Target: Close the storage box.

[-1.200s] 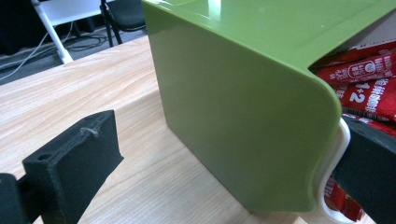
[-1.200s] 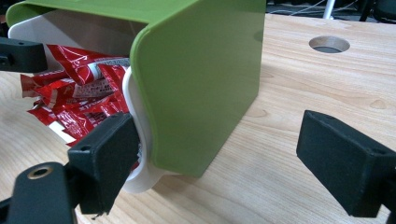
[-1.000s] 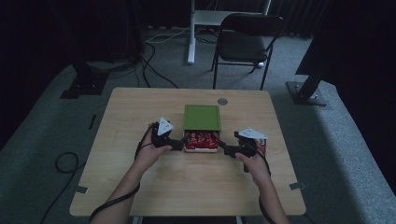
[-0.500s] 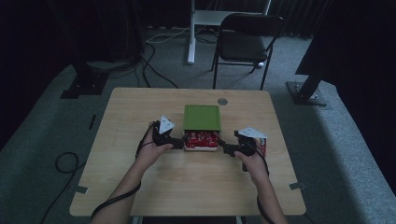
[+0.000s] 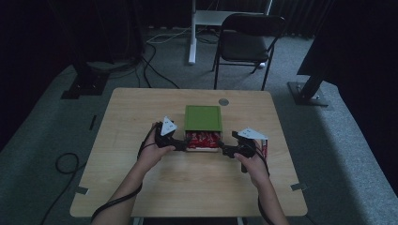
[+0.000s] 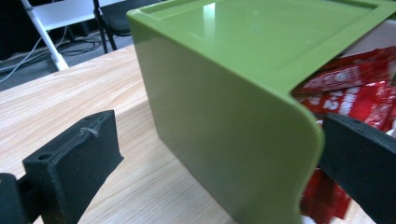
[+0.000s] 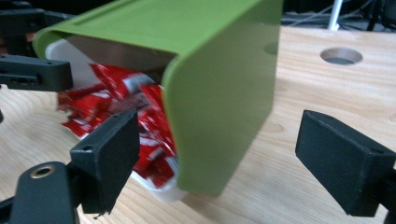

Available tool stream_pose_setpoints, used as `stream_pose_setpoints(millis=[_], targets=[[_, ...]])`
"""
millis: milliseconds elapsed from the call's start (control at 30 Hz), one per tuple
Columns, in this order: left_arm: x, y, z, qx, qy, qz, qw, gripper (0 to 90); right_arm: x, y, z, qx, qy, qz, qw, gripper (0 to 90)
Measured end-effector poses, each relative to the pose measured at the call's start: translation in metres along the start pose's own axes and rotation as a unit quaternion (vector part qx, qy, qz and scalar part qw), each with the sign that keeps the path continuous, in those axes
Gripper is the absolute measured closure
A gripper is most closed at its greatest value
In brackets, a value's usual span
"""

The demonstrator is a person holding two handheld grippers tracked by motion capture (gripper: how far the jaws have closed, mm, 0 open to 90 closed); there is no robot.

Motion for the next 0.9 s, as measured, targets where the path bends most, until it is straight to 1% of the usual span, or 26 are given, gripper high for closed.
stream_pose_setpoints(millis=[133,200,267,300,400,467,667,767,900], targets=[[-0.005,0.002,-0.003,-0.005,0.001,-0.004,1.0000,0.6,-0.003,-0.003,0.002,0.000,0.000,-0.010,0.9999,13.3],[-0.007,0.004,-0.003,-0.004,0.001,-0.002,1.0000,0.6,-0.005,-0.002,0.002,0.000,0.002,-0.011,0.9999,13.3],[-0.009,0.007,-0.003,-0.009,-0.001,-0.003,1.0000,0.6,-0.006,-0.001,0.002,-0.005,-0.001,-0.012,0.9999,13.2],[-0.011,0.007,-0.004,-0.009,-0.002,-0.003,1.0000,0.6,-0.007,-0.001,0.002,-0.003,-0.001,-0.013,0.9999,13.2],[-0.014,0.010,-0.004,-0.005,-0.005,0.003,1.0000,0.6,-0.009,0.000,0.000,-0.002,0.007,-0.010,0.9999,13.2],[-0.016,0.011,-0.004,-0.010,-0.003,0.001,0.9999,0.6,-0.010,0.001,-0.002,-0.001,0.012,-0.007,0.9999,13.2],[-0.022,0.012,-0.002,-0.019,-0.008,0.000,0.9998,0.6,-0.013,0.004,-0.004,-0.002,0.017,-0.004,0.9999,13.2],[-0.025,0.013,-0.003,-0.014,-0.009,0.001,0.9999,0.6,-0.017,0.008,-0.008,0.003,0.021,-0.002,0.9998,13.2],[-0.028,0.018,-0.004,-0.015,-0.012,0.008,0.9998,0.6,-0.021,0.011,-0.012,0.004,0.027,0.001,0.9996,13.2]])
Point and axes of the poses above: each handheld gripper's, and its own axes: x roughly forward along the jaws, y roughly out of its underside, z roughly to its left, the point moved 3 cm from there along x, roughly forward along the jaws, and after that the axes turned 1 degree about -x, right-handed, at the moved point
